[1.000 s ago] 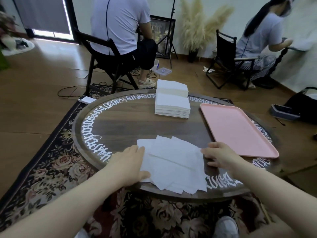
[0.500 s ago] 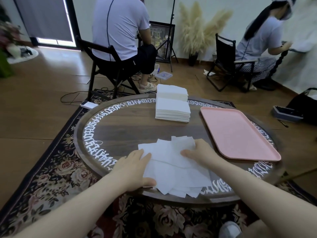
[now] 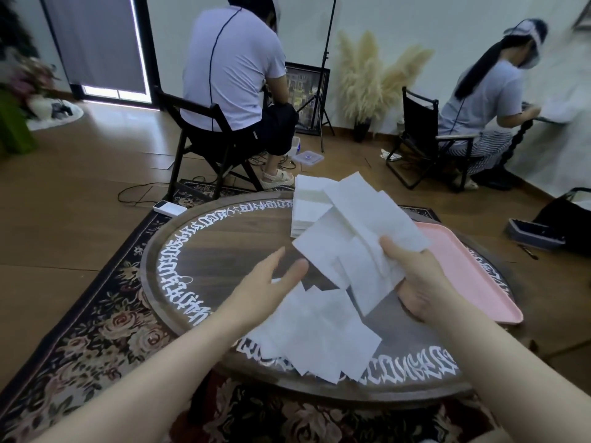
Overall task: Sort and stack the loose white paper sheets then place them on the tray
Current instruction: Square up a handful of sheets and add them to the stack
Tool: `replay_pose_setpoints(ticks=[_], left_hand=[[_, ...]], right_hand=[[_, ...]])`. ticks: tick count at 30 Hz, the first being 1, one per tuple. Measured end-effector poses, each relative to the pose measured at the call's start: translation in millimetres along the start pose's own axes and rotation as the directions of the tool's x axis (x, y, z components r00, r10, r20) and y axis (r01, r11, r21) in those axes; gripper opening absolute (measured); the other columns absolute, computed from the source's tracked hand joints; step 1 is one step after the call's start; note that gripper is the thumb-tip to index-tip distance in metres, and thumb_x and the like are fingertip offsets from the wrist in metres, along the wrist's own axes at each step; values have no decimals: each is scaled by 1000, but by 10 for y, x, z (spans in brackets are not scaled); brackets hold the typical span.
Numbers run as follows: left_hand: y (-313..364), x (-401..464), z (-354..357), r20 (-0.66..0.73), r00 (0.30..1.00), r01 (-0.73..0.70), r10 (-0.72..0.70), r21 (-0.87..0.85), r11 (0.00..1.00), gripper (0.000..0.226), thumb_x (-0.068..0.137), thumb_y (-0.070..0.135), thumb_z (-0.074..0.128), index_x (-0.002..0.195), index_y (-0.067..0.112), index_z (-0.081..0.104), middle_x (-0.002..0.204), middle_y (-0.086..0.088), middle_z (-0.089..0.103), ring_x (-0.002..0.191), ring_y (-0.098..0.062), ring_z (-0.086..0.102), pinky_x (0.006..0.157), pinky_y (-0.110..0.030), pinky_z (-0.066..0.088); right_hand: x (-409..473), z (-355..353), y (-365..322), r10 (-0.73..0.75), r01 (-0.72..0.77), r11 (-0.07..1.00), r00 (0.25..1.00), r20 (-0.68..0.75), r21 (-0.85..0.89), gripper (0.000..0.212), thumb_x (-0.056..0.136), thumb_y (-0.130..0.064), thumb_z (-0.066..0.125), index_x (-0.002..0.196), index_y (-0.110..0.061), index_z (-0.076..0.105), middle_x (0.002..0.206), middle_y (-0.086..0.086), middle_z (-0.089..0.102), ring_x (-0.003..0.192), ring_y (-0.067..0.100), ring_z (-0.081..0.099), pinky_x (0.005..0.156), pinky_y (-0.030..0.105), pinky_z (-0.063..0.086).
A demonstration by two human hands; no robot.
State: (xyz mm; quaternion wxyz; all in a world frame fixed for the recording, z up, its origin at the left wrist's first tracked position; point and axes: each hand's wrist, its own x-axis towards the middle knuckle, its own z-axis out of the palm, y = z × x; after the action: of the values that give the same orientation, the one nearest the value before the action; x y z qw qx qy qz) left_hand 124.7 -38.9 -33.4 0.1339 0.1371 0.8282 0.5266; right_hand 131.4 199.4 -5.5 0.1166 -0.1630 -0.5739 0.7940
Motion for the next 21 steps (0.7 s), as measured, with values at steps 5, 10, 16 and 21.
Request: replay_pose_setpoints(ticks=[5, 10, 16, 21], left_hand=[[328, 64, -20, -6, 997, 54, -71, -593, 804, 66, 75, 64, 71, 121, 16, 67, 118, -5, 72, 110, -26, 67, 98, -44, 51], [343, 181, 16, -257, 958, -50, -125, -583, 811, 6, 90, 9, 67, 92, 13, 72, 96, -7, 76, 95, -31, 70, 88, -45, 55], [307, 268, -65, -360, 932, -176, -39, -544, 820, 19, 100, 15, 53, 98, 28, 67, 98, 7, 75, 97, -18, 70, 90, -42, 56], [277, 285, -35, -371, 920, -312, 126, -501, 807, 27, 101, 11, 51, 112, 32, 65, 99, 14, 75, 92, -5, 70, 74, -21, 55]], right_hand=[[-190, 151, 11, 43, -22, 993, 981, 187, -113, 27, 89, -7, 65, 116, -5, 67, 106, 9, 75, 90, 22, 74, 67, 31, 59], [-275, 186, 53, 105, -69, 990, 940, 326, -120, 21, 84, -5, 66, 105, -5, 69, 98, 10, 77, 80, 21, 75, 59, 27, 59], [-218, 133, 33, 66, 48, 946, 939, 337, -319, 16, 95, -10, 57, 97, -9, 73, 90, 8, 77, 74, 20, 73, 68, 32, 59], [-204, 153, 45, 13, 85, 955, 946, 323, -286, 17, 93, -13, 58, 98, -14, 74, 95, 8, 77, 79, 23, 73, 77, 40, 58]])
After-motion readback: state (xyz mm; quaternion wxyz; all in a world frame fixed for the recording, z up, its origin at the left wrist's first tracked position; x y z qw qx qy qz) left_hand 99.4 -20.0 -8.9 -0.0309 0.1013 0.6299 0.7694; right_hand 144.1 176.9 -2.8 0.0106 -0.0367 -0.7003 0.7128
